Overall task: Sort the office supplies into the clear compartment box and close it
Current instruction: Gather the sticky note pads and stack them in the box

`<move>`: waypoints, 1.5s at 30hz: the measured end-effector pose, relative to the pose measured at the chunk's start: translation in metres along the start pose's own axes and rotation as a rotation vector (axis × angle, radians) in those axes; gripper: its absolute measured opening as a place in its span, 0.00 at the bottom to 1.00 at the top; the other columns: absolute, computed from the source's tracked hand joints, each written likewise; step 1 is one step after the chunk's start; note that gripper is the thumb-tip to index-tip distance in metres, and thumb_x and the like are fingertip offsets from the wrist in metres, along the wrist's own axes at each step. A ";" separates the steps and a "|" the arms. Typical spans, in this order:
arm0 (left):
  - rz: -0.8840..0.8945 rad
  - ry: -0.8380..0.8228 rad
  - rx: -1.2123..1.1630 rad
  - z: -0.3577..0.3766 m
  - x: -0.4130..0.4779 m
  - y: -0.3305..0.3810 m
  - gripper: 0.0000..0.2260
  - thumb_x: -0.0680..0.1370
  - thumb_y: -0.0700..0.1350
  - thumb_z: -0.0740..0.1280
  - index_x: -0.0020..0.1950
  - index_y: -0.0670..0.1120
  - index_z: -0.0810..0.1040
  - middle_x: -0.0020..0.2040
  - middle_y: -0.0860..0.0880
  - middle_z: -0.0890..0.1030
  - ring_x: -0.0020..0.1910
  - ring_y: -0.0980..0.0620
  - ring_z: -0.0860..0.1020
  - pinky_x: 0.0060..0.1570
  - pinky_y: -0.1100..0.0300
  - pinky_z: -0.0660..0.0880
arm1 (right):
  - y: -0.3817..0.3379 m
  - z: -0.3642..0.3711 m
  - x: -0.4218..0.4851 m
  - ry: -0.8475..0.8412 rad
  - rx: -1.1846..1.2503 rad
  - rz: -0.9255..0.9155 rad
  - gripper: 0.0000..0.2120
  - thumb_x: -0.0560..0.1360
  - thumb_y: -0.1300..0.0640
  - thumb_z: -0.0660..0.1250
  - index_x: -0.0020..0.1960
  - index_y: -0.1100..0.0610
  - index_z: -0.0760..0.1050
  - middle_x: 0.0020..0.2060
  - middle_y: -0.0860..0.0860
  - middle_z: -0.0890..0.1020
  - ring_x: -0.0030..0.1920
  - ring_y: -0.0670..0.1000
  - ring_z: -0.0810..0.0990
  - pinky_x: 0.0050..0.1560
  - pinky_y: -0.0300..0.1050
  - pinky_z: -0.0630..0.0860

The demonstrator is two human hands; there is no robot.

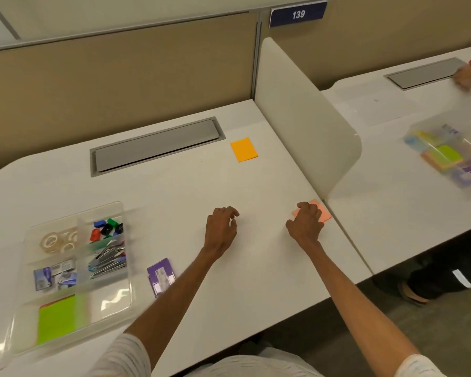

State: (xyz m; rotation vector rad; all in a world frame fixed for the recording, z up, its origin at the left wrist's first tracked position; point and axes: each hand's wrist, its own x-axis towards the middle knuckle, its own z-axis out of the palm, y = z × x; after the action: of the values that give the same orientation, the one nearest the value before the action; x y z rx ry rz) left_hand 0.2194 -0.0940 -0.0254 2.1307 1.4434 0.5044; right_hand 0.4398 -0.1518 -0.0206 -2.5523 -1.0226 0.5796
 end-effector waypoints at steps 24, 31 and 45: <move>-0.050 -0.067 0.075 0.020 0.202 0.011 0.16 0.81 0.46 0.63 0.68 0.43 0.71 0.68 0.44 0.71 0.65 0.44 0.71 0.62 0.48 0.71 | -0.053 0.003 0.112 -0.224 -0.116 -0.179 0.54 0.56 0.49 0.83 0.74 0.53 0.57 0.68 0.54 0.68 0.69 0.57 0.65 0.64 0.55 0.67; -0.096 -0.200 0.157 0.026 0.258 0.012 0.31 0.81 0.52 0.62 0.79 0.42 0.53 0.79 0.45 0.56 0.76 0.43 0.59 0.69 0.45 0.65 | -0.073 0.020 0.137 -0.269 -0.127 -0.187 0.54 0.56 0.50 0.83 0.74 0.51 0.57 0.69 0.50 0.66 0.71 0.56 0.61 0.62 0.63 0.70; -0.084 -0.340 0.413 0.021 0.280 0.005 0.35 0.73 0.63 0.69 0.73 0.44 0.64 0.73 0.41 0.62 0.73 0.41 0.60 0.66 0.45 0.67 | -0.085 0.019 0.150 -0.345 -0.159 -0.141 0.53 0.57 0.47 0.83 0.72 0.49 0.56 0.69 0.54 0.63 0.71 0.58 0.59 0.64 0.62 0.70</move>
State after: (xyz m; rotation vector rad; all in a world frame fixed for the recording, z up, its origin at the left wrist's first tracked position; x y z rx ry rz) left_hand 0.3375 0.1604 -0.0341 2.3059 1.5224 -0.2030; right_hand 0.4805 0.0161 -0.0359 -2.5392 -1.4025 0.9562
